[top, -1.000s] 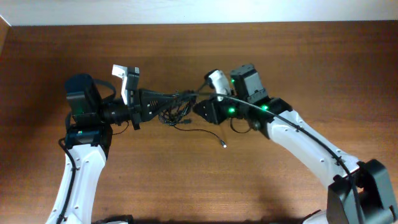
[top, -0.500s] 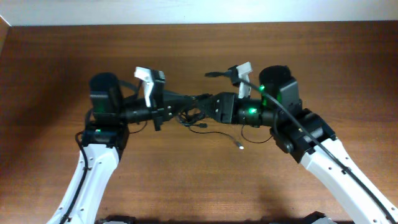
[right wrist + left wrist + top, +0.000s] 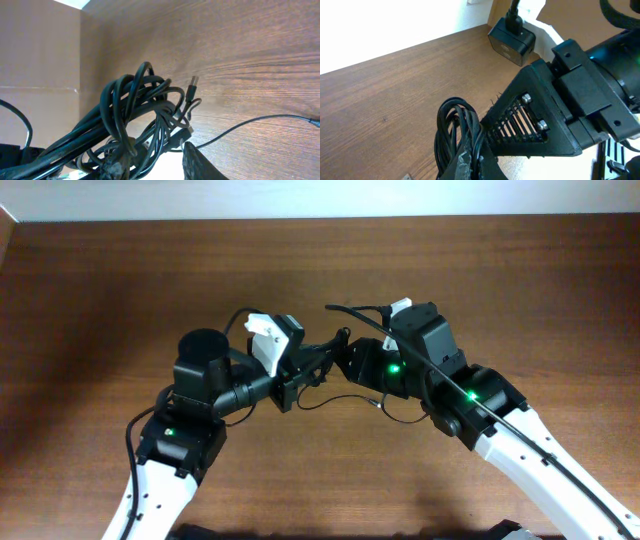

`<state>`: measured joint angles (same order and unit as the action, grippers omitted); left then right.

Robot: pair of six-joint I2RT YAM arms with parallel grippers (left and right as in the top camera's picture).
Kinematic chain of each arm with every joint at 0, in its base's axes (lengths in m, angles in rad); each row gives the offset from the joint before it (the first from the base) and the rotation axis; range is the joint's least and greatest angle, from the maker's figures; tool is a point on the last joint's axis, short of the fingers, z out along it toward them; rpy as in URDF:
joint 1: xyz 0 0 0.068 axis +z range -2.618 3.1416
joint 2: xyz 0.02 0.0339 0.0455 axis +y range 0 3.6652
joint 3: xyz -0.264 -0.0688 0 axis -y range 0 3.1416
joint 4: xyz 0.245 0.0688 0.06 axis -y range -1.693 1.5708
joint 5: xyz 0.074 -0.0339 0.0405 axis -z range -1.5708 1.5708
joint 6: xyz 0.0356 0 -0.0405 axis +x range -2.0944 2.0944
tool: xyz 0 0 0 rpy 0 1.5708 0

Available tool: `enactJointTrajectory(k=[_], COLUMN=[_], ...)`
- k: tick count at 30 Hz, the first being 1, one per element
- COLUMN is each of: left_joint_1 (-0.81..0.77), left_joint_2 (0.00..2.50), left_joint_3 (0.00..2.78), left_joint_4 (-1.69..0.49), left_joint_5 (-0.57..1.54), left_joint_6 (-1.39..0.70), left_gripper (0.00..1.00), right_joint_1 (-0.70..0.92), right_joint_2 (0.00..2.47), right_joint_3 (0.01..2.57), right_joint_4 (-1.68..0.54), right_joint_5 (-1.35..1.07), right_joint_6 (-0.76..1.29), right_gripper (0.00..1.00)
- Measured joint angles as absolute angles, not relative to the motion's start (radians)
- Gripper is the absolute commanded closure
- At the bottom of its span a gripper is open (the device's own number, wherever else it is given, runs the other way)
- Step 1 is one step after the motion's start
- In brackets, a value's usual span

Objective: Untangle cables
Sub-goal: 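Release the right gripper and lower the bundle with the left gripper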

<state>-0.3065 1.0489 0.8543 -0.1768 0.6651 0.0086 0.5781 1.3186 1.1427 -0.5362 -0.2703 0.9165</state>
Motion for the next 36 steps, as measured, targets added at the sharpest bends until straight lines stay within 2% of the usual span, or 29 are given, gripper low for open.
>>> enactJointTrajectory(k=[5,8,12,15,18,22,24,26,29,30,31,34,36], left_joint_1=[-0.307,-0.305,-0.305,-0.301,-0.273,-0.24,-0.239,-0.238,-0.24,-0.24,-0.214,-0.195,-0.195], left_joint_2=[1.011,0.995,0.997,1.005,1.008,1.025,1.025,1.025,1.023,1.023,1.004,0.984,0.984], left_joint_3=[0.854,0.854,0.852,0.839,0.833,0.832,0.832,0.832,0.833,0.833,0.833,0.834,0.834], left_joint_4=[-0.184,-0.182,-0.147,-0.16,-0.188,-0.237,-0.251,-0.258,-0.303,-0.303,-0.313,-0.313,-0.312], left_joint_5=[0.684,0.687,0.793,0.832,0.834,0.814,0.795,0.767,0.668,0.648,0.558,0.418,0.392], left_joint_6=[0.009,0.009,0.009,0.009,0.009,0.009,0.008,0.004,-0.086,-0.122,-0.172,-0.315,-0.414], left_gripper=[1.0,1.0,1.0,1.0,1.0,1.0,1.0,1.0,1.0,1.0,1.0,1.0,1.0], right_joint_1=[0.579,0.579,0.582,0.587,0.517,0.355,0.3,0.28,0.278,0.278,0.21,0.184,0.184], right_joint_2=[1.319,1.319,1.39,1.431,1.43,1.428,1.427,1.414,1.346,1.33,1.331,1.333,1.333], right_joint_3=[1.142,1.142,1.149,1.162,1.174,1.182,1.182,1.18,1.179,1.18,1.172,1.168,1.168], right_joint_4=[-0.498,-0.455,-0.467,-0.599,-0.69,-0.739,-0.743,-0.742,-0.764,-0.797,-0.836,-0.841,-0.839], right_joint_5=[-0.234,-0.239,-0.152,-0.01,0.041,-0.087,-0.197,-0.239,-0.163,-0.07,0.142,0.308,0.262], right_joint_6=[0.912,0.91,0.913,0.913,0.871,0.801,0.756,0.703,0.673,0.669,0.669,0.669,0.642], right_gripper=[0.66,0.71,0.74,0.76,0.76,0.77,0.81,0.8,0.8,0.8,0.8,0.79,0.62])
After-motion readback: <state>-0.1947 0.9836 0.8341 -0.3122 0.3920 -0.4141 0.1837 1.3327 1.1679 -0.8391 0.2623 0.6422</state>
